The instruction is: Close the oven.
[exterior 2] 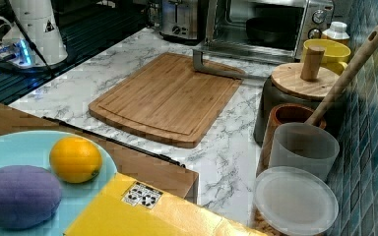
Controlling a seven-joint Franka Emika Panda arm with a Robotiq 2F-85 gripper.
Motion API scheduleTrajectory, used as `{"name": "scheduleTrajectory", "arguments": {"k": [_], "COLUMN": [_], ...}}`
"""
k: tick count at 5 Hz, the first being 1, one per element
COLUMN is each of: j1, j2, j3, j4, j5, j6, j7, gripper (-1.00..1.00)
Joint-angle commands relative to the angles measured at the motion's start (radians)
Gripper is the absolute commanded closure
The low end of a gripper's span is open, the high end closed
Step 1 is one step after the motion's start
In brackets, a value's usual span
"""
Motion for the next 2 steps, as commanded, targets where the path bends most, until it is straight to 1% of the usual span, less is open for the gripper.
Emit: {"name": "scheduleTrajectory", "arguments": {"k": [1, 2], "j1": [-0.119, -0.124], "j2": [0.222, 0.189], "j3": [-0.01, 0.017], "j4": [0.139, 0.065], "j5": [0.195, 0.311], "j6": [0.021, 0.117], "j7": [-0.501, -0.665], "gripper": [1.0, 1.0]}}
